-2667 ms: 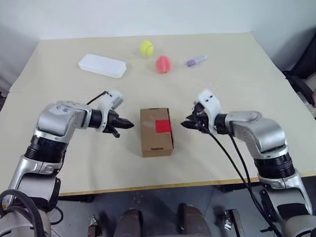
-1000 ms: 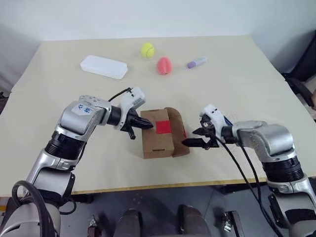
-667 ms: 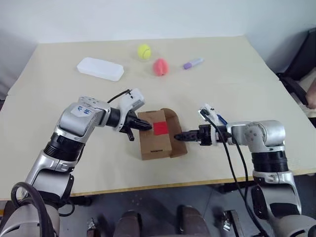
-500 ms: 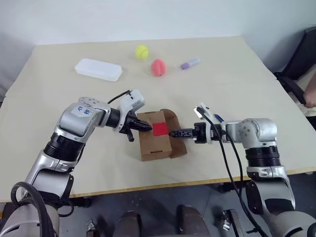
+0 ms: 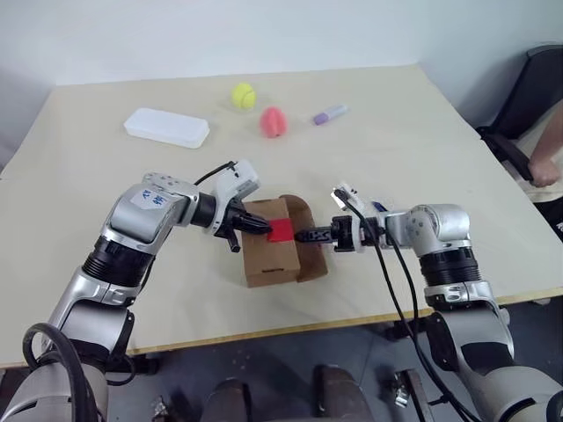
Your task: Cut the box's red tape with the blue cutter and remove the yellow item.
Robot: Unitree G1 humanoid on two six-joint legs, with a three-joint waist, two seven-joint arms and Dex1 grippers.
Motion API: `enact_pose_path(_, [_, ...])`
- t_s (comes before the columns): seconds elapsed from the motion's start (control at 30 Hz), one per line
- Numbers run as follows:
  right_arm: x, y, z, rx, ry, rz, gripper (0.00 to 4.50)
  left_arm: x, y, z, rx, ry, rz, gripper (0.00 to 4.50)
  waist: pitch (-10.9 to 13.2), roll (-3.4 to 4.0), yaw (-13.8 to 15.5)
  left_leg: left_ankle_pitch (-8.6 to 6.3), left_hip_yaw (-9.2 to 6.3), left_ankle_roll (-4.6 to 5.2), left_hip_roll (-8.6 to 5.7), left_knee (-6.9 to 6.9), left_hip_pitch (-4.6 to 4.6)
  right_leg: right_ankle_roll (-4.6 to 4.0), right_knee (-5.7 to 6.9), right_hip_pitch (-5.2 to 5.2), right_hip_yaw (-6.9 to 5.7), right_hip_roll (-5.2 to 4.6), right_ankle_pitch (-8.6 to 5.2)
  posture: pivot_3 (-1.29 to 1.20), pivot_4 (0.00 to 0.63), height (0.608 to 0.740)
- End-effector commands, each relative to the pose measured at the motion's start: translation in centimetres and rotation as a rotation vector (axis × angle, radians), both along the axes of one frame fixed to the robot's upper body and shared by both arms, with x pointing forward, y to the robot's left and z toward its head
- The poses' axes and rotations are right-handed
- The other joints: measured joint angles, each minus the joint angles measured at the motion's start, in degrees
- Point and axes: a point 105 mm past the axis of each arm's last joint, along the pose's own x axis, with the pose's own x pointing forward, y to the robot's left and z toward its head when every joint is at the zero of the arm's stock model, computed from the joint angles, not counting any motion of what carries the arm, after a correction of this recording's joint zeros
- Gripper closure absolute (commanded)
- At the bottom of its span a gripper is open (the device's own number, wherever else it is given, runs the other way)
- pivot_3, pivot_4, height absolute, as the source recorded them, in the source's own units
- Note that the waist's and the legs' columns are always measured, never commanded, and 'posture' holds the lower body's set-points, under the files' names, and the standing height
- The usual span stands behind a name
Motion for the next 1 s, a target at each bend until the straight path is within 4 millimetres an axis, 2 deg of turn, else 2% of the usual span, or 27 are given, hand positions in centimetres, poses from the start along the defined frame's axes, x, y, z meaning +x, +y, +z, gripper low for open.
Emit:
enact_pose_path(0.03, [-1.1, 0.7, -2.1, -0.046, 0.098, 0.014, 3.06, -0.3, -0.3, -1.4, 0.029, 0.038, -0.012, 4.50, 0.00, 0.00, 0.21, -0.01, 0.01, -0.01, 0.00, 0.00, -0.01, 0.00, -0.01, -0.01, 0.00, 0.00, 0.00, 0.00, 0.150, 0.740])
enact_pose_path(0.17, [-1.1, 0.5, -1.6, -0.054, 0.093, -0.005, 4.47, -0.1, -0.1, -1.7, 0.038, 0.036, -0.013, 4.50, 0.00, 0.00, 0.34, -0.01, 0.04, -0.01, 0.00, 0.00, -0.02, 0.00, -0.05, -0.02, -0.01, 0.00, 0.00, 0.00, 0.150, 0.740])
enact_pose_path(0.27, [-1.2, 0.2, -1.0, -0.077, 0.079, -0.021, 4.47, -0.1, 0.1, -1.8, 0.048, 0.032, -0.015, 4.50, 0.01, 0.02, 0.46, -0.01, 0.06, 0.00, 0.00, 0.00, -0.06, 0.00, -0.10, -0.01, -0.01, 0.00, 0.00, 0.00, 0.150, 0.740])
enact_pose_path(0.43, [-1.5, -0.4, 1.5, -0.113, 0.033, -0.047, 4.47, -0.2, 0.4, -2.0, 0.053, 0.029, -0.014, 4.50, 0.04, 0.06, 0.57, -0.02, 0.07, 0.00, 0.00, -0.05, -0.11, 0.00, -0.13, -0.08, -0.01, 0.00, 0.00, 0.00, 0.150, 0.740])
enact_pose_path(0.7, [-1.9, -1.0, 4.9, -0.174, -0.137, -0.058, 4.47, -0.3, 0.3, -1.6, 0.006, 0.013, -0.001, 4.50, 0.17, 0.25, 0.79, -0.03, 0.08, 0.03, -0.01, -0.01, -0.29, 0.00, -0.27, -0.17, -0.02, -0.01, 0.00, 0.00, 0.150, 0.740])
enact_pose_path(0.9, [-1.4, -0.8, 8.3, -0.184, -0.245, -0.118, 4.47, -0.2, 0.1, -1.3, -0.015, -0.002, 0.003, 4.50, 0.25, 0.35, 0.78, -0.03, 0.10, 0.04, 0.00, 0.01, -0.34, 0.00, -0.28, -0.21, -0.02, -0.02, 0.00, 0.00, 0.150, 0.740])
enact_pose_path(1.0, [-0.9, -0.9, 10.7, -0.206, -0.302, -0.174, 4.47, 0.1, 0.0, -0.8, -0.037, -0.023, 0.019, 4.50, 0.26, 0.37, 0.94, -0.04, 0.10, 0.04, 0.00, 0.01, -0.36, 0.00, -0.29, -0.22, -0.02, -0.03, 0.00, 0.00, 0.150, 0.740])
